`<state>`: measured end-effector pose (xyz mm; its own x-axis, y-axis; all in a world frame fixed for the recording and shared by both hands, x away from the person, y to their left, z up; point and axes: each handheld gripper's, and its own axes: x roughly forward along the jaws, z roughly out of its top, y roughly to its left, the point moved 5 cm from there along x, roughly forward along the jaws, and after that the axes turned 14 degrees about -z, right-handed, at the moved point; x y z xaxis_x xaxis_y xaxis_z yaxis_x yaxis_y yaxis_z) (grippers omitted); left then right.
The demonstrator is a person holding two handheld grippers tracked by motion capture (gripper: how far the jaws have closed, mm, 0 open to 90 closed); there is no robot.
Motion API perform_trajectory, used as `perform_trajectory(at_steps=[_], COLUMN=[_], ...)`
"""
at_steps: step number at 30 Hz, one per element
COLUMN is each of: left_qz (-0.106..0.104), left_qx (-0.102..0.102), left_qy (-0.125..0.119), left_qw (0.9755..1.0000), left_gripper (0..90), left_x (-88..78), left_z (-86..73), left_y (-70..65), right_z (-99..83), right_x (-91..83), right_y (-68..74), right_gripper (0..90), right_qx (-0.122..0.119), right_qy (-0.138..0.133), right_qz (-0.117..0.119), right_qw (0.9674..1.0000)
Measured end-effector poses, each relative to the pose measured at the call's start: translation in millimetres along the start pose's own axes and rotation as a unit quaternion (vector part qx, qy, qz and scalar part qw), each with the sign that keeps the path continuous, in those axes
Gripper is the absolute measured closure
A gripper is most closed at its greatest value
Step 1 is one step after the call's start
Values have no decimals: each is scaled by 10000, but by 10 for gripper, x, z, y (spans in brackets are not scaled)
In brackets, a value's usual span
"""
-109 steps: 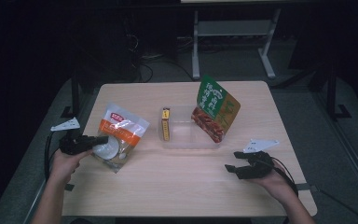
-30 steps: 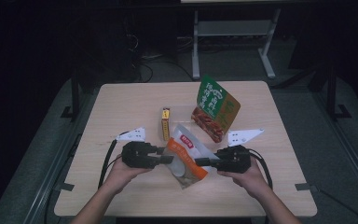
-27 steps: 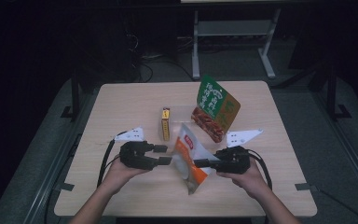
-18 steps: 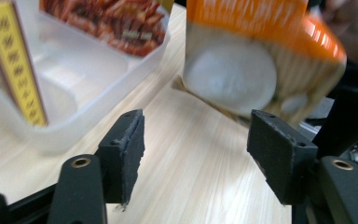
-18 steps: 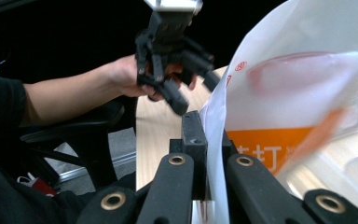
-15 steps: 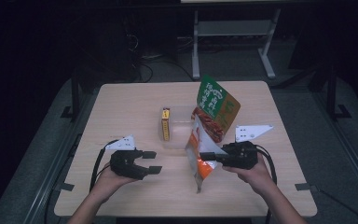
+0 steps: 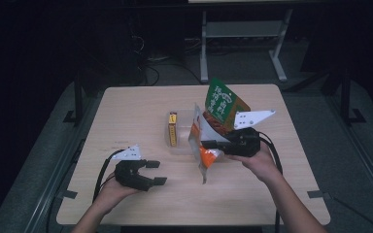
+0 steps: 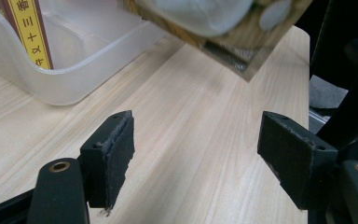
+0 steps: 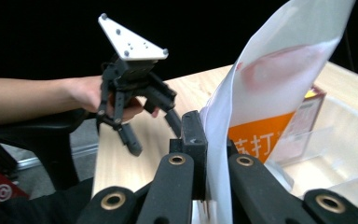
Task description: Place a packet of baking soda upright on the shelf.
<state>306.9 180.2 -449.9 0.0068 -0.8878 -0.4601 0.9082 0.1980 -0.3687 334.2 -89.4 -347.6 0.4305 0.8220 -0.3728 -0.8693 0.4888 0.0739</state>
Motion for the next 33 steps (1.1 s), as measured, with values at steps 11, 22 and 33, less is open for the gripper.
perform_trajectory(at_steps=[11,22,33], left_qz=[56,98,95], left_qx=[-19,10,6], left_qy=[-25,212,243], left_qw=[10000,9997,9997], left_gripper=[246,212,209], left_x=[-10,50,64], left_z=[-11,-51,-56], left_y=[29,31,28], right_z=[366,480,498], right_x=[136,409,567], right_y=[-275,-488,-690], right_gripper=[900,900,900], right_qx=[-68,-155,-40], right_qy=[-134,142,231], right_qz=[-262,-635,-920], right_qw=[9995,9978,9955])
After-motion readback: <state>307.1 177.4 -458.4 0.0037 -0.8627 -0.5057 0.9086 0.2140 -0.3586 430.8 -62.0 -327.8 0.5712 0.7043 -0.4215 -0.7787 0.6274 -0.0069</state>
